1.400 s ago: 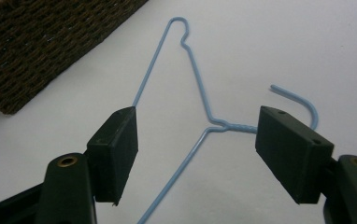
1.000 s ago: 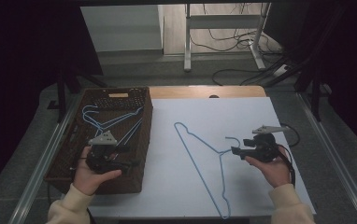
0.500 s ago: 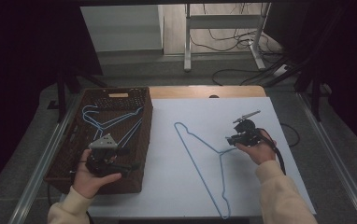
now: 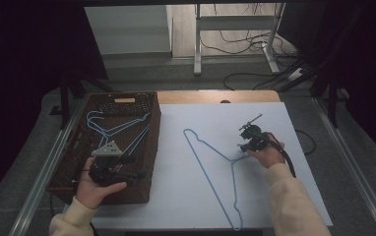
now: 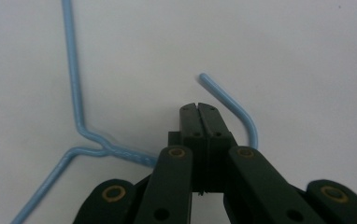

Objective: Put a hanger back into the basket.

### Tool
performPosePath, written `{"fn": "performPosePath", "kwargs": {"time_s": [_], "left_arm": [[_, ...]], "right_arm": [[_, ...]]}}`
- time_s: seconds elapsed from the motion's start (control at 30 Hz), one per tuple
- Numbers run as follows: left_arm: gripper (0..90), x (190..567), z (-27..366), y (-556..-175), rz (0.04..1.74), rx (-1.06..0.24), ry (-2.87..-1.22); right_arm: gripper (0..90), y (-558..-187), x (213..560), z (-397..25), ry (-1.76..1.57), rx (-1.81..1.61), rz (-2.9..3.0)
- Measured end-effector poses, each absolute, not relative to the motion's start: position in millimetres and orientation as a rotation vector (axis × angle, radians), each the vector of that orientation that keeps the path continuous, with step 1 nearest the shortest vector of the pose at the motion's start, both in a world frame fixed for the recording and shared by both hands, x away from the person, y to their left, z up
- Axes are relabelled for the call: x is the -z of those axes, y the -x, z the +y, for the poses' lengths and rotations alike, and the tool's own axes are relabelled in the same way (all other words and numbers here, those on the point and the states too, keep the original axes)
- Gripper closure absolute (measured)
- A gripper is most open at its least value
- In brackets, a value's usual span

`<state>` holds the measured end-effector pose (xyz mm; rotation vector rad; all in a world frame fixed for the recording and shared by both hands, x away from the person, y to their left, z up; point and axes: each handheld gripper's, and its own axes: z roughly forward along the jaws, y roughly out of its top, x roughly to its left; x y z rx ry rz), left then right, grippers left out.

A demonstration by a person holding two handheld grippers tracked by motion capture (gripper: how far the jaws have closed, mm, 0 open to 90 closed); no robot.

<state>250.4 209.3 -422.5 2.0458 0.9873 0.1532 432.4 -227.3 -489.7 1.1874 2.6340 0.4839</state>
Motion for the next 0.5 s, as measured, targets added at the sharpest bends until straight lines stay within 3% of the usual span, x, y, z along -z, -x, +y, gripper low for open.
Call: {"fn": "performPosePath", "kwargs": {"time_s": [0.3,0.5], "left_arm": [[26.9,424,210,-251,0.984,-0.150,-2.057],[26.9,424,208,-251,0.984,-0.148,-2.057]], "right_arm": [[89.9,-429,493,-240,-1.253,-0.397,2.604],[89.9,-408,491,-260,-1.315,-0.344,2.575]]}}
